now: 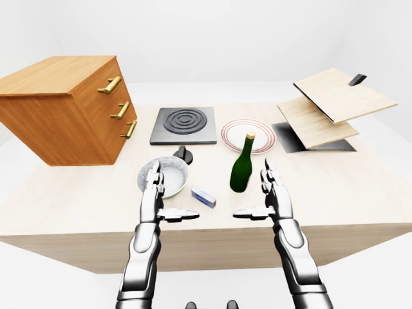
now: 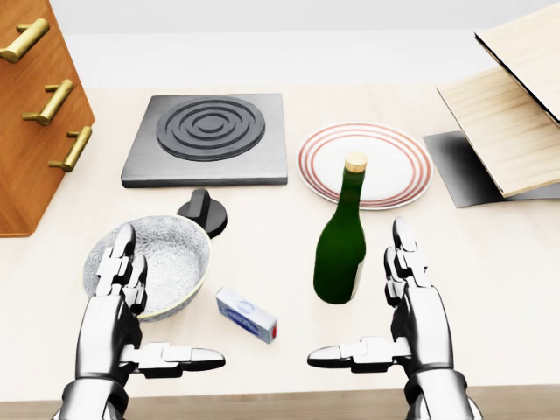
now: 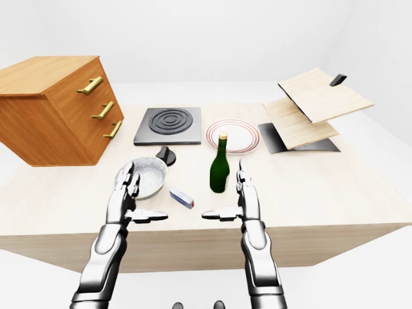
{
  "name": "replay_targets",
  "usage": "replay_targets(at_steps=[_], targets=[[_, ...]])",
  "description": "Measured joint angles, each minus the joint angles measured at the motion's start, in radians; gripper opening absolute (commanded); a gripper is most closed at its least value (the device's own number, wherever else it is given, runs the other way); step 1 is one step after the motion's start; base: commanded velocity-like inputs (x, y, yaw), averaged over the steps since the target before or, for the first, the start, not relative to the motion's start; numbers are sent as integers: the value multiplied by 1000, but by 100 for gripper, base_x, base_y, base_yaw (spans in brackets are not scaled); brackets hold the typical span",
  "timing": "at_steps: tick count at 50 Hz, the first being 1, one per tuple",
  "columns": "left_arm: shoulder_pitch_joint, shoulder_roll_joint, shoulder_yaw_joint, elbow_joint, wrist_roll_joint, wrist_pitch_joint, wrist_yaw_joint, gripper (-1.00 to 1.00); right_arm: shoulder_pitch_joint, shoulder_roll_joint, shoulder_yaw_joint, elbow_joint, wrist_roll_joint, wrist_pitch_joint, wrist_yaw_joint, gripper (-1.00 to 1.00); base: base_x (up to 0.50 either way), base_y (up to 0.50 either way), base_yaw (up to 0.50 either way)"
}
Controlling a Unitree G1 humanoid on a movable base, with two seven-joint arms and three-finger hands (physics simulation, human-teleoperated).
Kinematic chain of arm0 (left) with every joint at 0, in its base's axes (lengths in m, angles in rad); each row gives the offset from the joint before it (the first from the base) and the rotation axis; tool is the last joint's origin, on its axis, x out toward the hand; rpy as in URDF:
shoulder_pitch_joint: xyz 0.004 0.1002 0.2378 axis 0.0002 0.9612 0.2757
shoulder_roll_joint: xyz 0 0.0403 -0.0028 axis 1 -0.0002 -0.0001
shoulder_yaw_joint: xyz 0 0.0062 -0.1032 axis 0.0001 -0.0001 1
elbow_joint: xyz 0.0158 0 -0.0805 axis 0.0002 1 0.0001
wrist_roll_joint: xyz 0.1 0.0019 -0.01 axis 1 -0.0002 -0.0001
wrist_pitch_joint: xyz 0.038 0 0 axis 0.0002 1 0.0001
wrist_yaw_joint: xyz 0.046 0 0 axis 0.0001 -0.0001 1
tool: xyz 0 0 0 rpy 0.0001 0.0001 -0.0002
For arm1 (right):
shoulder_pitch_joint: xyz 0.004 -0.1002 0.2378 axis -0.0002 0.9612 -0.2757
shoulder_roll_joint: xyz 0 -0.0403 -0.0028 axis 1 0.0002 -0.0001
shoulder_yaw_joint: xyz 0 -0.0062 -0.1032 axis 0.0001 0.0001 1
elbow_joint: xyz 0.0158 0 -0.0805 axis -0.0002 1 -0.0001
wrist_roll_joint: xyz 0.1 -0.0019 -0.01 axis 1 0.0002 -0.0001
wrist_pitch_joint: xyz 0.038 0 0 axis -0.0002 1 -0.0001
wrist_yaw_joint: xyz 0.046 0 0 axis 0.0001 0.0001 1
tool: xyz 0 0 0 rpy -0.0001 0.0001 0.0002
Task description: Put the bowl on the top of the cabinet.
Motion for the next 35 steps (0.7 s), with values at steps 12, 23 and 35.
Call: replay_targets(at_steps=[12,23,35], targets=[[-5,9,19,4,-11,2,-15,100,15,-6,-7,-17,-12,-33,21,100,0,0,0],[62,-2,36,-140,-50,-89,-12,100,94,0,4,-168,-57,-76,9,100,0,0,0],[141,-18,55,-301,-88,-89,11,100,170,6,10,-354,-111,-76,-15,100,0,3,0]])
